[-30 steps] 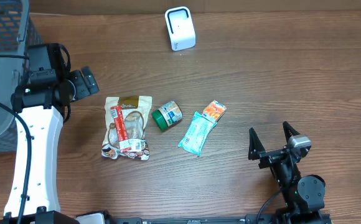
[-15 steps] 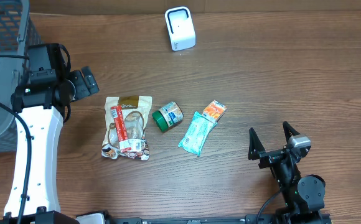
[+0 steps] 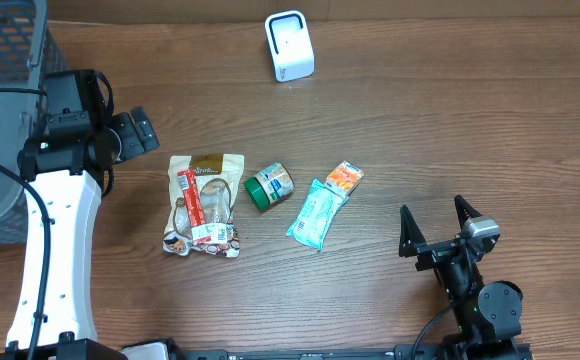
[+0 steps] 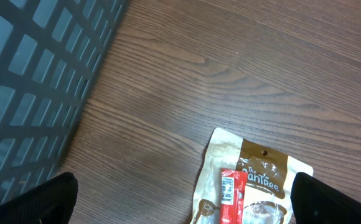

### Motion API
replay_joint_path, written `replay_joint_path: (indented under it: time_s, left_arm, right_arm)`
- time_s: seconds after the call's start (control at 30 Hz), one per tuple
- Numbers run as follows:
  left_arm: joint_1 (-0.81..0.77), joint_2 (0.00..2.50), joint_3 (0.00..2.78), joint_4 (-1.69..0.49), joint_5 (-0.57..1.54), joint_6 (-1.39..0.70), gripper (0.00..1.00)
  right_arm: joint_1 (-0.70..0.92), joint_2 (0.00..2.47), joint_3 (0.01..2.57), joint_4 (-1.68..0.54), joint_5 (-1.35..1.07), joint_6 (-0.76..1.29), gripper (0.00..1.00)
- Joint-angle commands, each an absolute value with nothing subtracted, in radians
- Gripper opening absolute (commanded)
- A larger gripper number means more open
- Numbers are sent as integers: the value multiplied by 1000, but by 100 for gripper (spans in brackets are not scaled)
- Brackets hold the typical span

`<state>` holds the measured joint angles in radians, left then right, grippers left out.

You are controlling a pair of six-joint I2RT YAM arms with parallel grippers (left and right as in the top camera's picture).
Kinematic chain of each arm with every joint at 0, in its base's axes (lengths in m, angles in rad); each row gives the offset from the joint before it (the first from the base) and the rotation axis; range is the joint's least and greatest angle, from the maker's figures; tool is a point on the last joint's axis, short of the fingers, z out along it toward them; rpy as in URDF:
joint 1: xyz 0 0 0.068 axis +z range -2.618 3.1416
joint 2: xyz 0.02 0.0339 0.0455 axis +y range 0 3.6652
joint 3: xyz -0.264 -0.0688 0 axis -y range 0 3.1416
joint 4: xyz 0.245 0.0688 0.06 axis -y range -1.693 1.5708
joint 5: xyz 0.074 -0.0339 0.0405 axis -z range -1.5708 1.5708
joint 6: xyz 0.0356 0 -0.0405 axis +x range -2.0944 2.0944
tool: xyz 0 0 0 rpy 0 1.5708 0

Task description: Scan the item barcode

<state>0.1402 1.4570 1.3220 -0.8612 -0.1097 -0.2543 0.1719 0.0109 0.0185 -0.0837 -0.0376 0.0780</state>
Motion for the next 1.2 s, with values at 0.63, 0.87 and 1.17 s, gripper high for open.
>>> replay_joint_path:
  time_s: [0.63, 0.87, 1.17]
  left_arm:
    - [144, 1453, 1345, -860, -114, -235, 100]
    - [144, 1453, 1346, -860, -114, -235, 100]
    - [144, 1453, 1345, -860, -114, -235, 100]
  right_arm:
    - [175, 4, 8, -81, -39, 78, 100]
    - [175, 4, 8, -84, -5, 81, 100]
    - [175, 9, 66, -154, -39, 344, 100]
